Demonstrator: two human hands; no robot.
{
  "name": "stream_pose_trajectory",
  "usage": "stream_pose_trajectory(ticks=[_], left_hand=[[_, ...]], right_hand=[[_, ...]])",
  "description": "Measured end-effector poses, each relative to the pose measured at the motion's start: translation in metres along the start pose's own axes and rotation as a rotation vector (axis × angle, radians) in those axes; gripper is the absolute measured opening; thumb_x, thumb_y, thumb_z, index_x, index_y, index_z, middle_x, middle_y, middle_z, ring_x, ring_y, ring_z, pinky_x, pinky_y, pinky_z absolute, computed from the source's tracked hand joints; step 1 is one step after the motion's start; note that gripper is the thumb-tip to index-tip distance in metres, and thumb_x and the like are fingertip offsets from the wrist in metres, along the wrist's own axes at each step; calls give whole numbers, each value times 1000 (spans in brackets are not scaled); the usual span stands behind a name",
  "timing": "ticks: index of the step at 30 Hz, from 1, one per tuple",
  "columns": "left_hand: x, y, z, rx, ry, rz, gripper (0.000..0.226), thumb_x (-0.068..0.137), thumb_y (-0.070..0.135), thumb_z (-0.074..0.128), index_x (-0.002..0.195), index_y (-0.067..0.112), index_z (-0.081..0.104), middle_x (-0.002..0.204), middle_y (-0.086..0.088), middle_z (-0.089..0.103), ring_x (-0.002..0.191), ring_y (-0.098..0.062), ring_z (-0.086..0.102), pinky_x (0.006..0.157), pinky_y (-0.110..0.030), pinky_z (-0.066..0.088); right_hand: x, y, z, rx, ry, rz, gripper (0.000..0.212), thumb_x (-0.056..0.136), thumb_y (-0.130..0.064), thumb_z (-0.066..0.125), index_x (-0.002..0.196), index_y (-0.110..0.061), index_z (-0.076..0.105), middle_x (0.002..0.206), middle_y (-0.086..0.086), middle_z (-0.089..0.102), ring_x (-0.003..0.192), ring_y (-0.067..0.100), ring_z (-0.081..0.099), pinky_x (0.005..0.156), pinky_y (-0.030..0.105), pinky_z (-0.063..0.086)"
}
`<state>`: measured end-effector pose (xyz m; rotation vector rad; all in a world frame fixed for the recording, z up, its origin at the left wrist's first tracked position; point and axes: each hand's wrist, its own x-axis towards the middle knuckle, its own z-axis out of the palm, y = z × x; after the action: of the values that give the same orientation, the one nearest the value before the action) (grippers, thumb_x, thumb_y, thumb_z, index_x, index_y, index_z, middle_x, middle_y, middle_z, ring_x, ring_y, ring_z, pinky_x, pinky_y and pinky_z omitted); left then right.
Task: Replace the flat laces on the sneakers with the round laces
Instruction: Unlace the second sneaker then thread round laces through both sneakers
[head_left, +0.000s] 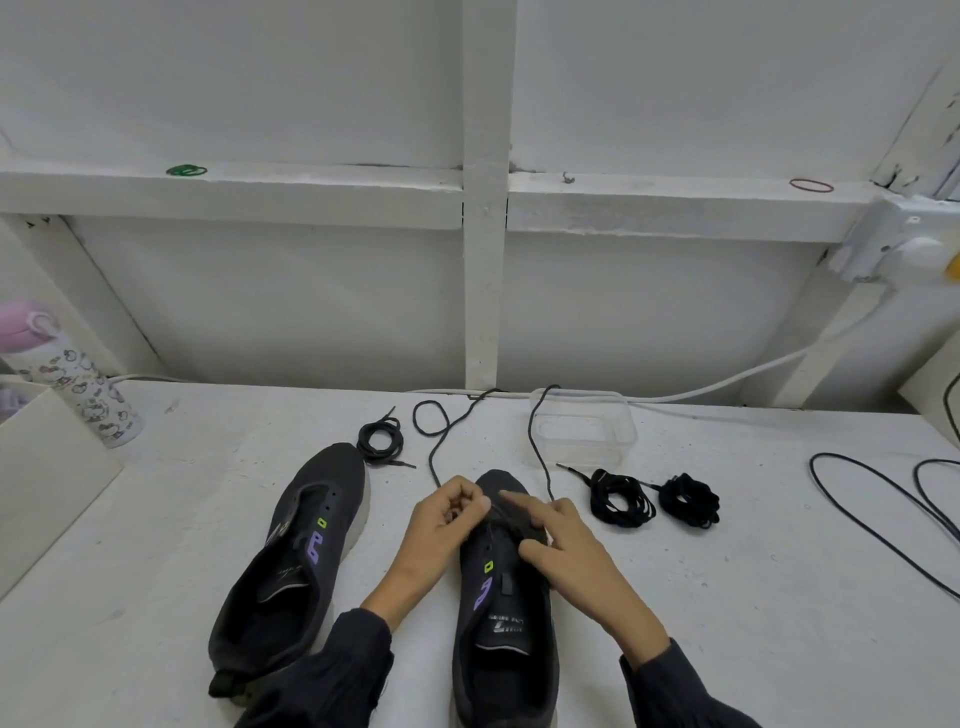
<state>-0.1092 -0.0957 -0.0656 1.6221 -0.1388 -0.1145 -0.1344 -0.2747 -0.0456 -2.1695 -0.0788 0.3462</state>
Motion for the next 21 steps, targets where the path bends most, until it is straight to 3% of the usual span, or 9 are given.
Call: stream_pose_trajectory(ticks=[2,4,6,8,12,14,16,18,21], left_hand=[[0,3,-3,30,-49,-17,21,86,33,67,83,13,61,69,6,57,65,-7,48,62,-16,40],[0,8,-11,56,-89,-56,31,78,41,71,90,14,64,71,3,56,67,-8,47,67,-19,41],[-2,12,-19,74,-120,-93,33,75,32,73,104,18,63,72,5,52,66,-7,42,70,-18,40],[-6,16,-25,30,-148,-131,44,72,16,67,115,20,59,79,7,51,68,-7,41,74,-17,43],[-11,18,-30,-24,-103,-194,54,64,12,50,117,19,56,94,6,60,77,-6,50,75,-16,44],[-10,15,-31,-19,-52,-238,44,68,19,52,112,18,56,91,8,65,79,-1,54,73,-19,39],[-11,12,-31,25,-25,-239,23,87,25,52,109,17,55,90,5,68,80,-1,57,76,-22,38],[-14,8,-31,82,-17,-219,15,103,24,42,107,15,54,95,-2,70,79,-3,57,79,-23,37],[-19,3,-32,153,-46,-189,31,101,41,41,106,20,63,94,0,68,78,-1,55,79,-21,39]], right_hand=[[3,-4,4,-112,24,-61,53,76,-33,46,125,-54,53,113,-14,40,106,9,46,83,30,46],[6,-7,7,-114,94,-107,38,72,-34,50,106,-45,64,117,-16,42,112,8,42,79,29,44],[11,-7,8,-41,135,-115,13,73,-31,61,83,-37,66,111,-16,48,110,7,47,81,30,45],[14,-7,9,-14,150,-121,5,70,-33,60,73,-34,63,102,-15,52,106,9,50,84,33,47],[16,-9,10,-11,154,-136,14,66,-33,52,77,-33,60,99,-14,55,103,12,51,86,31,47],[14,-9,11,-49,125,-173,27,66,-35,53,89,-35,66,105,-17,53,107,8,47,89,28,45],[14,-8,12,-94,99,-193,31,70,-33,59,99,-36,69,110,-17,51,109,6,42,89,24,42],[14,-8,13,-115,120,-217,24,76,-25,65,98,-35,71,110,-17,50,108,3,40,87,20,38],[16,-9,14,-58,228,-225,18,80,-13,64,85,-30,67,99,-17,54,100,0,45,80,15,37]])
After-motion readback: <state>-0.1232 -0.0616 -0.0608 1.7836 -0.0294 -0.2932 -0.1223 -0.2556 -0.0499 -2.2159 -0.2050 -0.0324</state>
